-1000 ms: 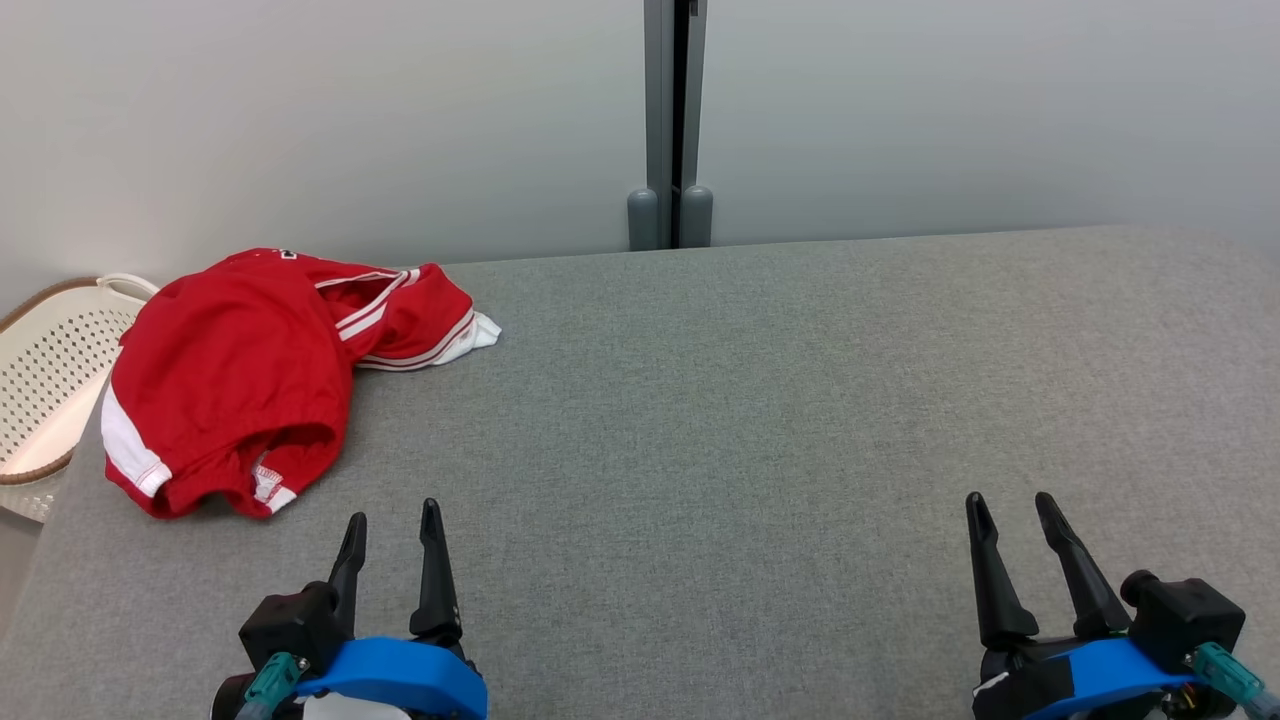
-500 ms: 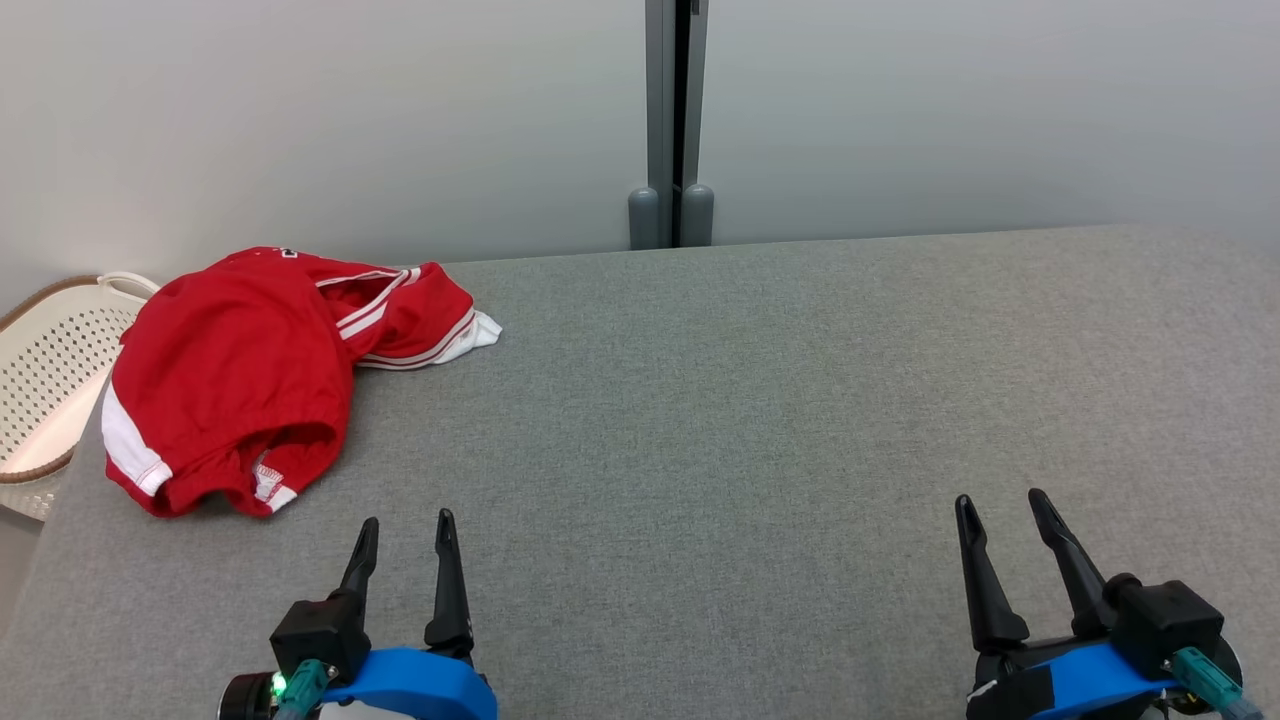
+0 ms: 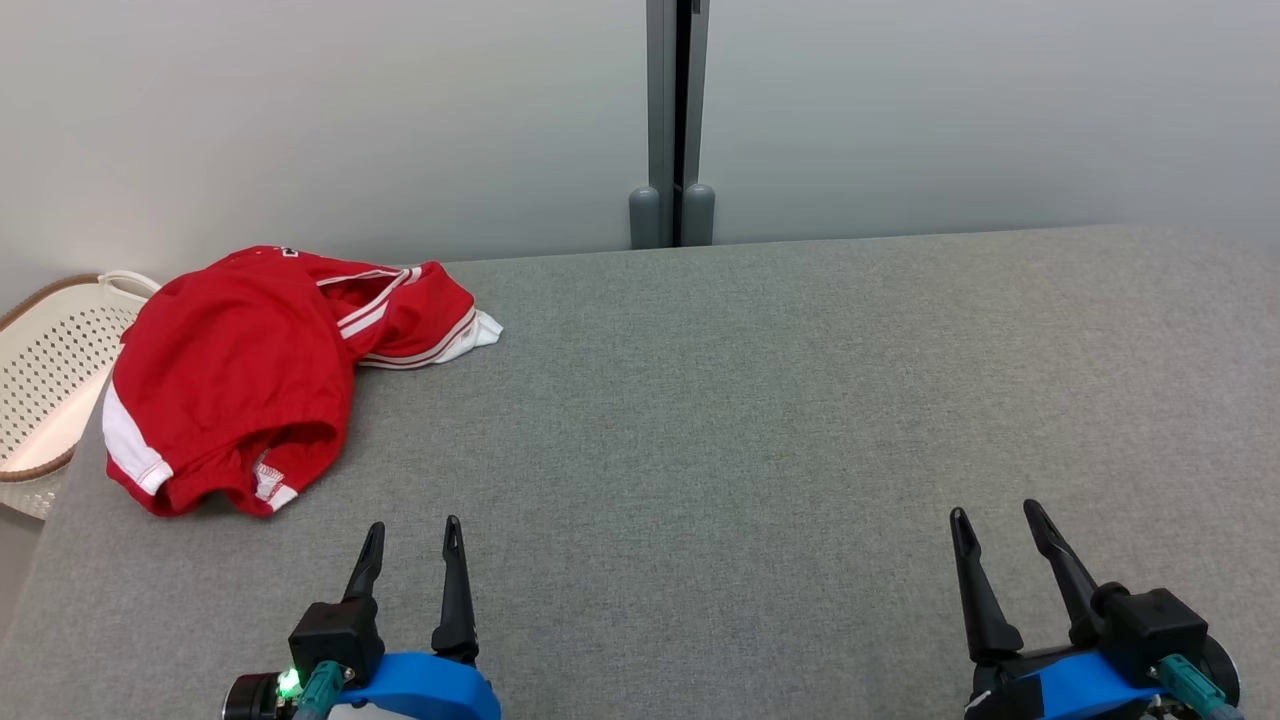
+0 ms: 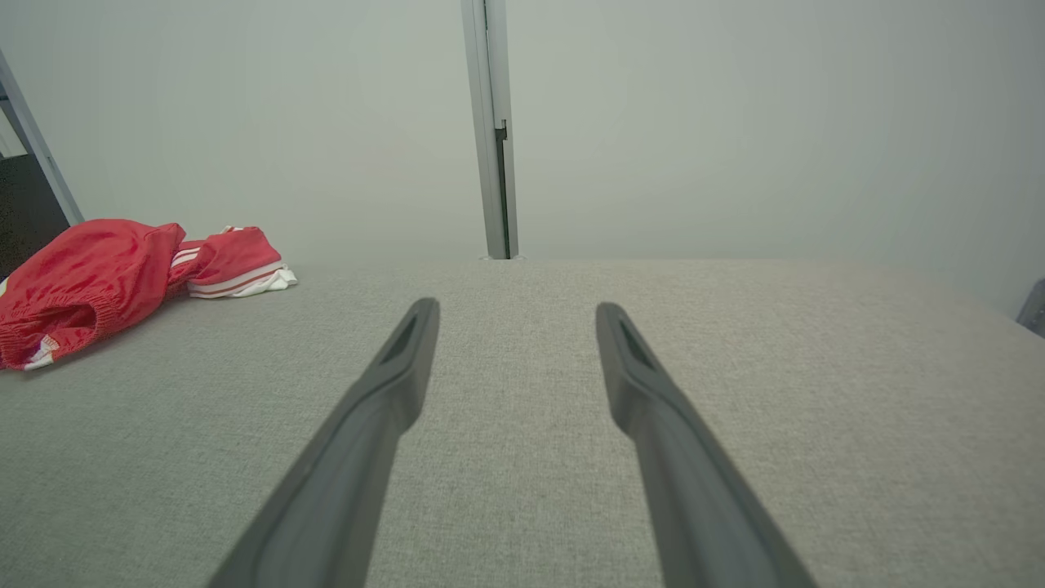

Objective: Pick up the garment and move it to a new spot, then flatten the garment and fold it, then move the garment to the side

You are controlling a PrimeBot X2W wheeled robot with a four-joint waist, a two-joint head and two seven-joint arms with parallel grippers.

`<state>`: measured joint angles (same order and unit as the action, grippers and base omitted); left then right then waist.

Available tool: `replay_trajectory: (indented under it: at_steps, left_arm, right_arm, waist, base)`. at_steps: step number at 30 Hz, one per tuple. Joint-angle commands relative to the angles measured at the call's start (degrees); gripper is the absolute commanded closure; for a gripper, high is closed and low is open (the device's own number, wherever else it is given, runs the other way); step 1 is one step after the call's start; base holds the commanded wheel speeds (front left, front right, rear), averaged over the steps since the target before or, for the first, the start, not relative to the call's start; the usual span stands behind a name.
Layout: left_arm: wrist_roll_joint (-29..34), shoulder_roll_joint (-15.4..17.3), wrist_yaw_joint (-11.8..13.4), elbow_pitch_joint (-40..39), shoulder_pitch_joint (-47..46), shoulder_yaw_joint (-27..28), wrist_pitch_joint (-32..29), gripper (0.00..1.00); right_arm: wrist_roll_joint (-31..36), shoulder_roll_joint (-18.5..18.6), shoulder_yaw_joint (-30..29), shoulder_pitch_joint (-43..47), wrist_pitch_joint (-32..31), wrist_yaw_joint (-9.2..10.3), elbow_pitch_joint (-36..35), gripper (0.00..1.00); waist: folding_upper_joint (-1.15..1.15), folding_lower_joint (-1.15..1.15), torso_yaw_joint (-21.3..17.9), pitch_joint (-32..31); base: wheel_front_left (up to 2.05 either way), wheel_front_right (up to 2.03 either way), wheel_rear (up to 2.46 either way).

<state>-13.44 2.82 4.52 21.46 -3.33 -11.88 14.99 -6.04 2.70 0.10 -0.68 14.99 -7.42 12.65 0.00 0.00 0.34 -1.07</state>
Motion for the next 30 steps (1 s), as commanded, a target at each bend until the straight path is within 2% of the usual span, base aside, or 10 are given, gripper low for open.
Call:
replay_trajectory:
  at_steps: [1,30]
  left_arm:
    - [0.1,0.1,0.2,0.1,-0.6,0.0,0.3,0.0]
    - [-0.6,0.1,0.1,2.0,-1.7,-0.2,0.3,0.0]
  right_arm:
    - [-0.1,0.3,0.0,0.2,0.3,-0.13,0.3,0.0]
    - [0.0,0.3,-0.5,-1.7,0.3,-0.08,3.5,0.0]
  waist:
    - [0.0,0.0,0.0,0.0]
    - [0.0,0.0,0.3,0.1]
  base:
    - [0.0,0.0,0.0]
    - [0.0,0.0,0.0]
